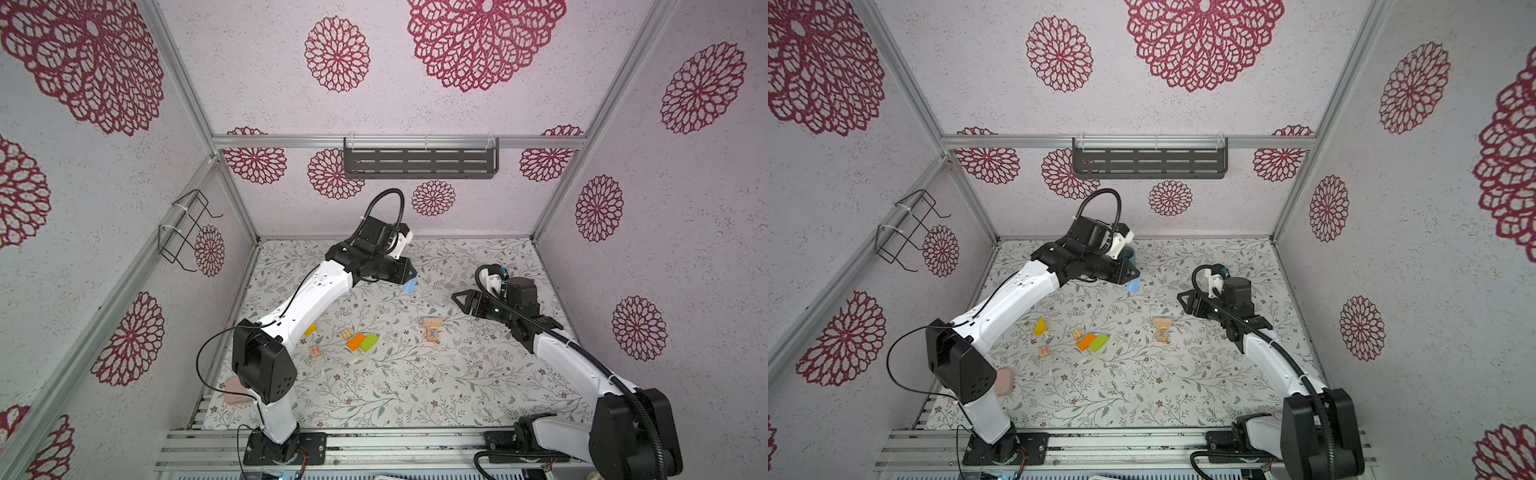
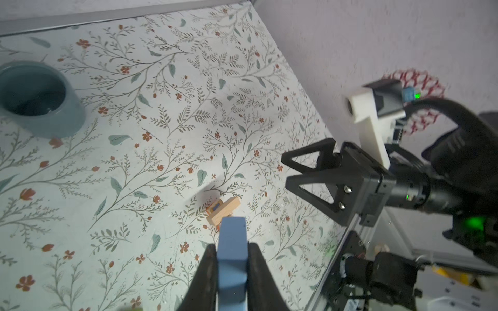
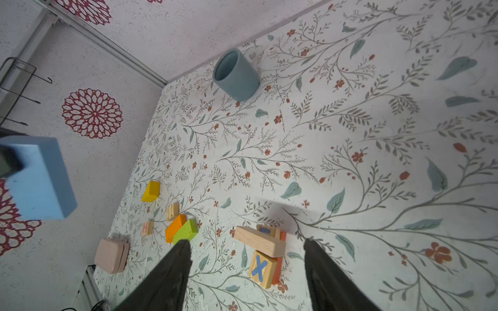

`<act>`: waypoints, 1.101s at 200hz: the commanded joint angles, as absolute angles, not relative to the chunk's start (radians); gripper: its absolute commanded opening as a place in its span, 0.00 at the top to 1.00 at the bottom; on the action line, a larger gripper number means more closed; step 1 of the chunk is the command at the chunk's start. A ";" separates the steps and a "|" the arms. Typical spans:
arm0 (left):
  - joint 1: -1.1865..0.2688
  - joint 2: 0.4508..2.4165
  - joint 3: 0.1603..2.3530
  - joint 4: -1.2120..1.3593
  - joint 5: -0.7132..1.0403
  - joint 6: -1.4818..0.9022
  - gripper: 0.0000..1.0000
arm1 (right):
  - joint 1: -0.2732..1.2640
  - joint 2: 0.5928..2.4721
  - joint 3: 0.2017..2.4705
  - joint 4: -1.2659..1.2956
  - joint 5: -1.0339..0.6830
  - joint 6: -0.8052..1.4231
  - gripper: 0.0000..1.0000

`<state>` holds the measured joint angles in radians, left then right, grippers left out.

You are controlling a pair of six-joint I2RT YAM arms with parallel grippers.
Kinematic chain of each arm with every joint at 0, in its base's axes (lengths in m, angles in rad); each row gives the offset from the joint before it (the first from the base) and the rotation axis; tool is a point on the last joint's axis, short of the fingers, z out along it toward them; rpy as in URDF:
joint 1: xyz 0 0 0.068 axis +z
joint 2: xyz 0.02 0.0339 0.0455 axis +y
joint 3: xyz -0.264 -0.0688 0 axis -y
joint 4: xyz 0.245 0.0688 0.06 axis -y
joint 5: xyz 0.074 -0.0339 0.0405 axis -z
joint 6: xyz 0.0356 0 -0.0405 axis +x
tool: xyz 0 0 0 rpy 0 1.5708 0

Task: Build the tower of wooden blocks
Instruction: 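Carry the blue block with the left gripper toward the X cube while the right withdraws, then lower the blue block beside the X cube and open the left gripper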

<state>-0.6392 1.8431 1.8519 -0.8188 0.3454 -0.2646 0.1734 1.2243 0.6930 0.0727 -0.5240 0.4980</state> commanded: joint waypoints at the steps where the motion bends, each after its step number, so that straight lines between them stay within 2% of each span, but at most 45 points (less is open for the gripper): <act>1: -0.708 1.937 1.978 -1.012 0.266 -0.067 0.82 | 0.127 1.218 0.660 0.213 -0.634 0.591 0.33; 27: -0.767 2.072 2.099 -1.094 0.213 0.008 0.83 | 0.081 1.226 0.612 0.285 -0.667 0.646 0.36; 77: -0.844 2.211 2.234 -1.166 0.123 0.093 0.82 | 0.002 1.227 0.564 0.318 -0.657 0.685 0.37; 150: -0.932 2.271 2.222 -1.142 0.087 0.175 0.84 | -0.073 1.265 0.535 0.328 -0.637 0.709 0.38; 220: -0.976 2.226 2.078 -1.051 0.078 0.221 0.84 | -0.081 1.305 0.535 0.331 -0.626 0.704 0.39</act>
